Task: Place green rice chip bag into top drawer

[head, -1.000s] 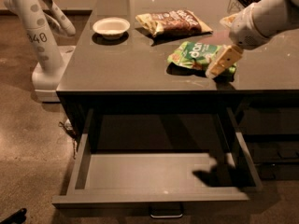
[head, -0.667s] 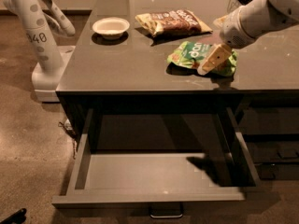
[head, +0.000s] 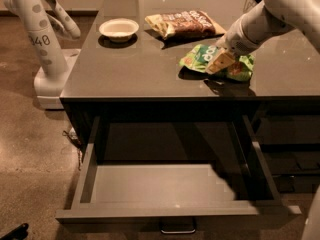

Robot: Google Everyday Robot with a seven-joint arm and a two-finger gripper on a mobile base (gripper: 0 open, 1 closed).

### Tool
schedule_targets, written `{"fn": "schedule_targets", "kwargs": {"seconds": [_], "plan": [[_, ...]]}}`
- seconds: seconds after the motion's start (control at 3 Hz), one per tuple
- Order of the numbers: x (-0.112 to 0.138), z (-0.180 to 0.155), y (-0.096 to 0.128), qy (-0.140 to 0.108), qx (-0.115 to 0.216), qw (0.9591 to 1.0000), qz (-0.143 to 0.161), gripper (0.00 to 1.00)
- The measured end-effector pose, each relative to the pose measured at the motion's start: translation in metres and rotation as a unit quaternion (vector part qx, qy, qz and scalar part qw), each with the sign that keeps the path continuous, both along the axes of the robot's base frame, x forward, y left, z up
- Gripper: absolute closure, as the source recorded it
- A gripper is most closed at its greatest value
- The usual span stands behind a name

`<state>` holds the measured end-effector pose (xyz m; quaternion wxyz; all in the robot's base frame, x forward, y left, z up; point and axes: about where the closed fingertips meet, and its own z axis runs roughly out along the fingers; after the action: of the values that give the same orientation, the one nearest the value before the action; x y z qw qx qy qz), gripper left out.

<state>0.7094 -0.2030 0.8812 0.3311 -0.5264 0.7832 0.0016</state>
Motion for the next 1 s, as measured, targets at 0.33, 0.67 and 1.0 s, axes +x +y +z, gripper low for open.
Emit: {"fn": "schedule_targets", "kwargs": {"seconds": [0.33,0.67,1.0], "plan": [[-0.005,-0.001,0.002,0.003,0.013,0.9999,0.001,0.67],[-0.016,0.011,0.005,-0.009,0.030,0.9994,0.016,0.90],[-0.052,0.049,0.016,-0.042,0.053,0.9959,0.060,1.00]]}}
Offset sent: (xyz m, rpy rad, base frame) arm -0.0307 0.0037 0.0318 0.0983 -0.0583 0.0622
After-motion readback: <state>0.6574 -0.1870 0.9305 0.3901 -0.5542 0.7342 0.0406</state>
